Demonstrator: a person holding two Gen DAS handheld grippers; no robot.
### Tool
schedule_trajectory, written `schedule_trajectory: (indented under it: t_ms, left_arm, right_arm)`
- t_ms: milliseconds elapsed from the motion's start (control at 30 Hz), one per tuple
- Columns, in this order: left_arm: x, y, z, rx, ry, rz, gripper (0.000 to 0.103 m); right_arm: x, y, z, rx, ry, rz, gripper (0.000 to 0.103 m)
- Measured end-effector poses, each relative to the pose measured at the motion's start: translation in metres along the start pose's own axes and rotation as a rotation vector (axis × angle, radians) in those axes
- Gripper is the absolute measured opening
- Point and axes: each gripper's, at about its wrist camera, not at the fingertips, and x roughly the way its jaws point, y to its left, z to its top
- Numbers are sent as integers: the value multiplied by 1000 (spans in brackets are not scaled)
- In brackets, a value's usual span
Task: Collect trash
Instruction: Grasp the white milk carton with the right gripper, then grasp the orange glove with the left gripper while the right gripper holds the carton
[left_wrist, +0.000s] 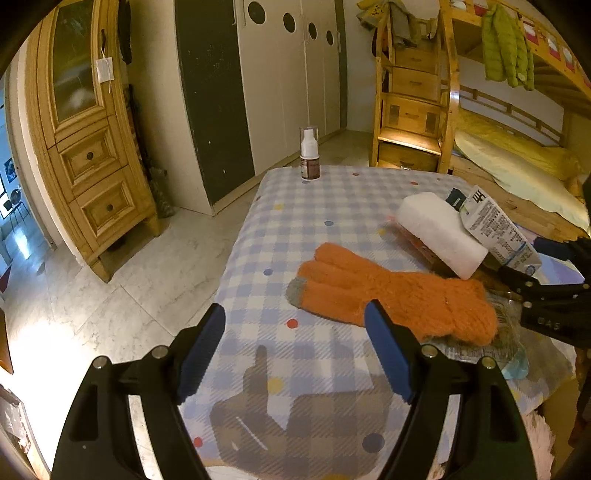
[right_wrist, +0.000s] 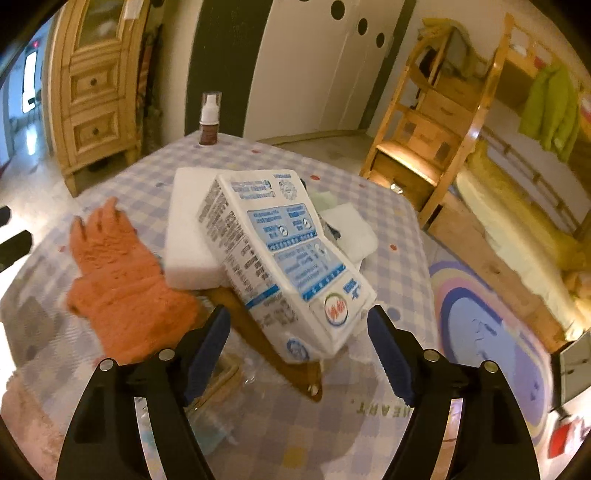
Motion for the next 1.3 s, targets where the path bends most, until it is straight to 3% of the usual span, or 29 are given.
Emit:
schedule_trajectory:
  t_ms: [233, 400, 500, 700, 967, 1167, 1300]
  left_arm:
    - [-1, -5, -1, 8, -1, -17, 76]
    - [-6, -9, -2, 20, 0, -26, 76]
    - [-14, -13, -2, 24, -13, -37, 76]
    - [-25, -26, -5, 47, -26, -71, 78]
    - [-18, -62, -13, 103, 16, -143, 80]
    - [-16, -101, -6, 176, -3, -202, 80]
    - [1, -124, -3, 240, 15, -180, 80]
  right_arm:
    - [7, 3, 2, -35, -12, -51, 75]
    - [-14, -10, 3, 9, -60, -34, 48]
    - [-32, -29, 7, 88, -88, 14, 43]
    - [-70, -63, -6, 252, -57, 183, 41]
    - [-80, -64, -41, 305, -5, 187, 42]
    - [-70, -68, -52, 348, 19, 205, 42]
    - [-68, -70, -54, 357, 20, 213, 42]
